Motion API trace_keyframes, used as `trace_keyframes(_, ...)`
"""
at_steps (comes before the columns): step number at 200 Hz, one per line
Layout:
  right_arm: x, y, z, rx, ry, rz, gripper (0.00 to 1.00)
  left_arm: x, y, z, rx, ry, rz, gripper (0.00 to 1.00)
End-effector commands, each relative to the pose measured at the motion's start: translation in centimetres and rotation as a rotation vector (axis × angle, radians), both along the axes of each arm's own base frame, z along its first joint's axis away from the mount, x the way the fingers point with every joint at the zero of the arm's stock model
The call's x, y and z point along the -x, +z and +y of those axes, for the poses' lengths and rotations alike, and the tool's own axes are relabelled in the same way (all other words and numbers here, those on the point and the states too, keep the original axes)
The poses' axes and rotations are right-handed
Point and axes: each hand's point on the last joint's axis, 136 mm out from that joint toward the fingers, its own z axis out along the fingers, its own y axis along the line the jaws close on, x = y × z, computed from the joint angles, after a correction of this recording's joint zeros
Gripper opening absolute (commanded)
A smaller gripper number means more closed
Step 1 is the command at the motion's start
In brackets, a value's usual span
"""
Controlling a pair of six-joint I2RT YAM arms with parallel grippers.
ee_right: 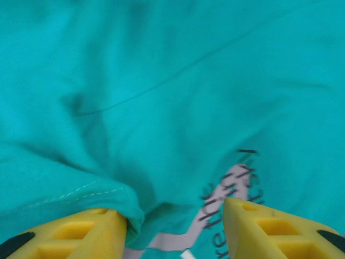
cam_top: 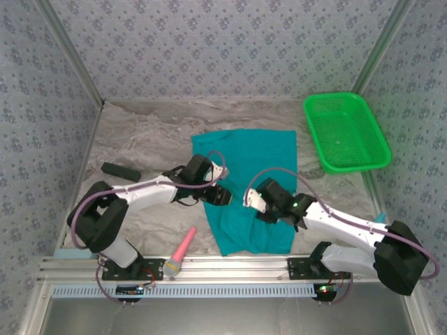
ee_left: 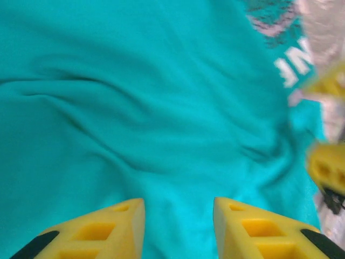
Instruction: Fold the inside-out t-shirt
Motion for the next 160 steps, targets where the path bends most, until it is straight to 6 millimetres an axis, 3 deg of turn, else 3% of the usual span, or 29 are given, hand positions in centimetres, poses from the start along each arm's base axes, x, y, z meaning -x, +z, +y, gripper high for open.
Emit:
trace_keyframes(1, -1.9, 1.6, -0.9, -0.169, -0.16, -0.071, 0.52, 2.5, 0.2, -2.1, 0.016, -0.092, 0.009, 0.39)
trace_keyframes(44, -1.2, 5.5, -1.5, -0.446, -0.224, -0.046, 0.56, 3.0, -0.9, -4.8, 0.081, -0.132, 0.075, 0.39)
trace_keyframes(56, -1.4, 6.8, -2.2, -0.539, -0.329, -0.021, 0.61, 3.0, -0.7, -5.3, 0.093, -0.143, 0.08, 0.39)
trace_keyframes(69, -1.4, 8.6, -2.7, -0.616, -0.417, 0.016, 0.59, 2.8, -0.6, -5.4, 0.087, -0.143, 0.073, 0.39)
trace_keyframes(81, -1.9, 10.1, -4.9, -0.687, -0.684, 0.069, 0.54, 2.6, -0.7, -5.4, 0.08, -0.141, 0.064, 0.39)
trace_keyframes(89, -1.1, 9.8, -5.9, -0.71, -0.855, 0.177, 0.55, 2.4, -1.0, -5.4, 0.068, -0.14, 0.056, 0.39)
trace_keyframes(100, 0.1, 9.1, -5.7, -0.73, -0.976, 0.354, 0.56, 2.1, -1.6, -5.2, 0.043, -0.134, 0.041, 0.39)
trace_keyframes(132, 3.3, 6.5, 0.0, -0.903, -0.927, 0.788, 0.53, 0.9, -3.9, -3.8, -0.069, -0.115, -0.015, 0.38)
trace_keyframes(160, 5.1, 4.6, 1.0, -0.921, -0.863, 0.879, 0.53, 0.1, -6.7, -1.9, -0.152, -0.088, -0.006, 0.37)
